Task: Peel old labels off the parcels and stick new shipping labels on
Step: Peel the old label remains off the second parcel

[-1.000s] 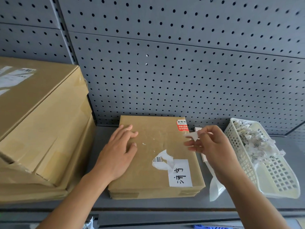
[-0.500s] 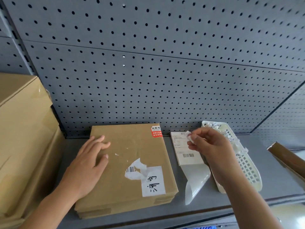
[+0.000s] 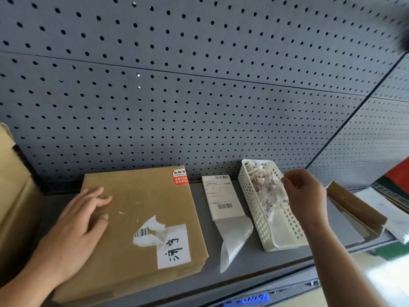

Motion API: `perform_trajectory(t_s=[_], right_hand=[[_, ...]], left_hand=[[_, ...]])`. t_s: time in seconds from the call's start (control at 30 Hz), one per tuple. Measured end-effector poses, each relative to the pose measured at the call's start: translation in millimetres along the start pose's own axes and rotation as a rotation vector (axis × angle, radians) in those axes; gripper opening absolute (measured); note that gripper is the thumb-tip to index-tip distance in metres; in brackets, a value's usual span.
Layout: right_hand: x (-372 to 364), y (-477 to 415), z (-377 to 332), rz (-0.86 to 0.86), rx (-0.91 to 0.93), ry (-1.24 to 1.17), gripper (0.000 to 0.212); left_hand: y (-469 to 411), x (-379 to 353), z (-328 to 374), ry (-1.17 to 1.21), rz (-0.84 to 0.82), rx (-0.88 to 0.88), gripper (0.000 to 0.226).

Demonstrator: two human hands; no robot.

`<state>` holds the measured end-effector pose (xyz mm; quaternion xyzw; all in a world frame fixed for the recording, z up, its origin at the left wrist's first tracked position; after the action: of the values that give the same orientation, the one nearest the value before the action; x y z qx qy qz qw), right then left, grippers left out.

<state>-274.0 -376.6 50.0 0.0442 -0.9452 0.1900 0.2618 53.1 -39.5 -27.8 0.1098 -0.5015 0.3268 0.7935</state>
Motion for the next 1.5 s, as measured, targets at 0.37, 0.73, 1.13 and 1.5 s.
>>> perform_trajectory(t_s=[0.37,0.73,1.13,1.5], right_hand=[[-15,-8,25,-0.16,0.024,0.245,0.013],[-14,-9,17,-0.188,0.138,0.349,0.027],[-25,7,-36,-0.123,0.176,0.04,0.016],[-78,34,-81,-0.282,0.255,-0.039,0.016]], left_hand=[[0,-2,0,0.023,0.021,0.003,0.03],[1,0,3,0.012,-0.024,0.021,0.029],[1,1,4,-0.009,-0.046,0.039,0.03],[1,1,6,-0.02,-0.052,0.056,0.034]])
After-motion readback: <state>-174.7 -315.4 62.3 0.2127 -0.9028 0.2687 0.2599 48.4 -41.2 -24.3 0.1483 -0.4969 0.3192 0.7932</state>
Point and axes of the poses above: each hand's wrist, its own y-axis away from the middle knuckle, its own x-axis out of the back of the hand, z = x × y, the point moved 2 cm from there along -y, towards the middle knuckle, and after that the axes turned 11 degrees about -y, right-handed, at the moved point
